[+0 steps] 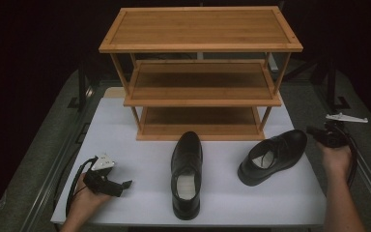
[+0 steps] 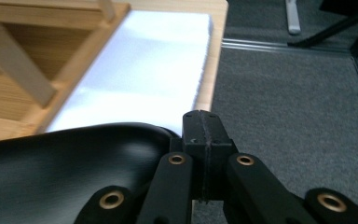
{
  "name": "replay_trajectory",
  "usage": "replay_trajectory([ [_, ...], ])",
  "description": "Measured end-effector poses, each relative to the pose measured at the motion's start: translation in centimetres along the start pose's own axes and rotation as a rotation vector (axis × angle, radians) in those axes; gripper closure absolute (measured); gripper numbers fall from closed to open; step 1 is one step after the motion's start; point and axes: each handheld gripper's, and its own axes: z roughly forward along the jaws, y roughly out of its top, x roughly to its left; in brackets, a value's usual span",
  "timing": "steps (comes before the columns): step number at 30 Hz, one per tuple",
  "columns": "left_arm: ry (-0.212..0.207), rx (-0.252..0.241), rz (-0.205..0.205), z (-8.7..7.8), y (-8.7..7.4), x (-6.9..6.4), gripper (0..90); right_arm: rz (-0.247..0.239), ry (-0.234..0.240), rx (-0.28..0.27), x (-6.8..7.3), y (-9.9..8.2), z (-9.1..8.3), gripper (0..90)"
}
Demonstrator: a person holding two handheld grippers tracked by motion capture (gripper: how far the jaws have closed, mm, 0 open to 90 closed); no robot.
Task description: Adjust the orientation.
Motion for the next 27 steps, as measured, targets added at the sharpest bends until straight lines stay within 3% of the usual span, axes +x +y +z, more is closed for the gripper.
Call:
replay_trajectory([
  [4, 0.000, 0.001, 0.000, 0.0, 0.0, 0.0, 0.0, 0.023, -0.016, -0.007, -0.8, 0.1, 0.7, 90.0],
  [8, 0.000, 0.000, 0.000, 0.0, 0.0, 0.0, 0.0, 0.026, -0.007, 0.043, -1.1, 0.1, 1.9, 90.0],
  [13, 0.000, 0.001, 0.001, 0.0, 0.0, 0.0, 0.0, 0.036, 0.022, 0.063, -1.1, -0.3, 2.4, 90.0],
  [19, -0.001, 0.002, 0.000, 0.0, 0.0, 0.0, 0.0, 0.013, 0.046, 0.068, -0.6, -0.2, 2.5, 90.0],
  [27, 0.000, 0.002, 0.000, 0.0, 0.0, 0.0, 0.0, -0.035, 0.119, 0.047, 2.1, -0.3, 2.7, 90.0],
])
